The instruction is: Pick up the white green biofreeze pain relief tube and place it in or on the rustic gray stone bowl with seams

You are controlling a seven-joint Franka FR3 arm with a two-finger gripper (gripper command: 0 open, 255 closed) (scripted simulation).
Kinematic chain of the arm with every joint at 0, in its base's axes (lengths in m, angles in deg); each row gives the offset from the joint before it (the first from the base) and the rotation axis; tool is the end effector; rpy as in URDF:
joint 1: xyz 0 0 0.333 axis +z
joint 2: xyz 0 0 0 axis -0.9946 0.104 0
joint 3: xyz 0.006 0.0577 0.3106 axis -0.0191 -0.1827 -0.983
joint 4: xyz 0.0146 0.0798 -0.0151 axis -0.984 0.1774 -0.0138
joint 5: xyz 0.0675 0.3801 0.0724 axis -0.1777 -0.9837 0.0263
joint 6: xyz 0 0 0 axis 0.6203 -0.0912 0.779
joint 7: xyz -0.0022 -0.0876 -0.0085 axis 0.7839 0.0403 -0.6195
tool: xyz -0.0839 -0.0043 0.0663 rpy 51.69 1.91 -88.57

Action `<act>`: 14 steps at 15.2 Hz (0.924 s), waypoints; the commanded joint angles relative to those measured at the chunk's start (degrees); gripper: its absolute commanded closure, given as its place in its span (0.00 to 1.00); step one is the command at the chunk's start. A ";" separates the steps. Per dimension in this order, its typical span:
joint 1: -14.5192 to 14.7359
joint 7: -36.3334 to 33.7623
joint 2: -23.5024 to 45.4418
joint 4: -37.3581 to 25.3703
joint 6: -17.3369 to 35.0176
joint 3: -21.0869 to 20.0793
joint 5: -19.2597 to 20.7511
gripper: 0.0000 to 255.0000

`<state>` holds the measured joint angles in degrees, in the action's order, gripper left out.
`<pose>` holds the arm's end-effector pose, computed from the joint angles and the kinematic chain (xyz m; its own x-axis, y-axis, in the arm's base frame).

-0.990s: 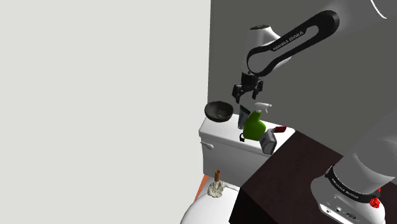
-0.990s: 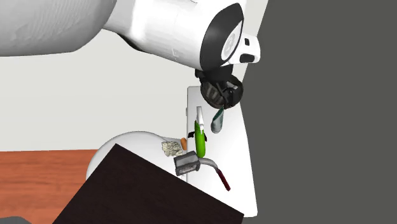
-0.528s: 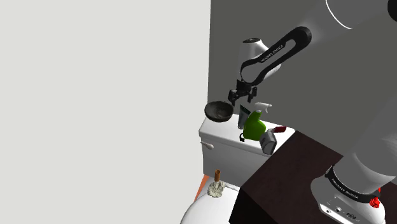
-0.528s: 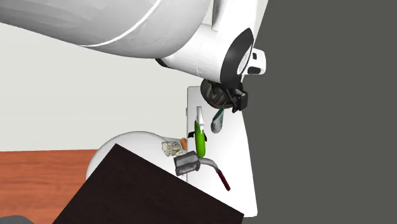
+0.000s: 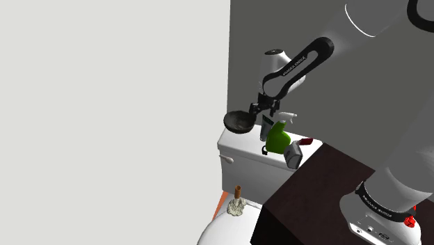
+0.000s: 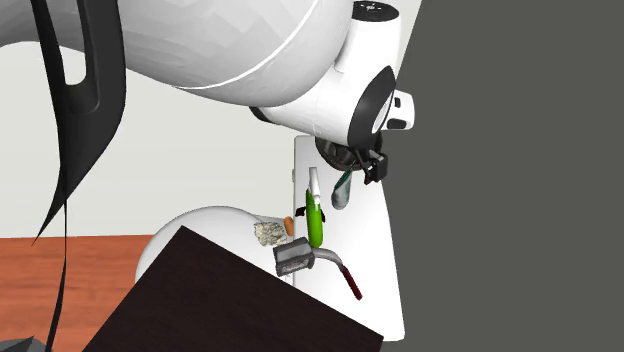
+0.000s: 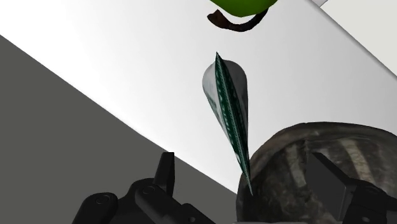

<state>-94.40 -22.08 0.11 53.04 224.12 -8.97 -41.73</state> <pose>0.5159 -0.0494 0.2569 0.9031 -0.4275 0.0406 -0.4293 -0.9011 0.0606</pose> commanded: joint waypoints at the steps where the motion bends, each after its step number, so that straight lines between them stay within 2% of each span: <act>1: 0.02 -0.05 0.05 0.01 0.08 0.00 0.03 0.00; 4: 0.02 -0.04 0.05 0.01 0.07 0.00 0.02 0.00; 5: 0.02 -0.04 0.05 0.01 0.07 0.00 0.02 1.00; 14: 0.02 -0.05 0.05 0.01 0.08 0.00 0.03 1.00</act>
<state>-94.39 -22.12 0.14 52.99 224.21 -8.97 -41.71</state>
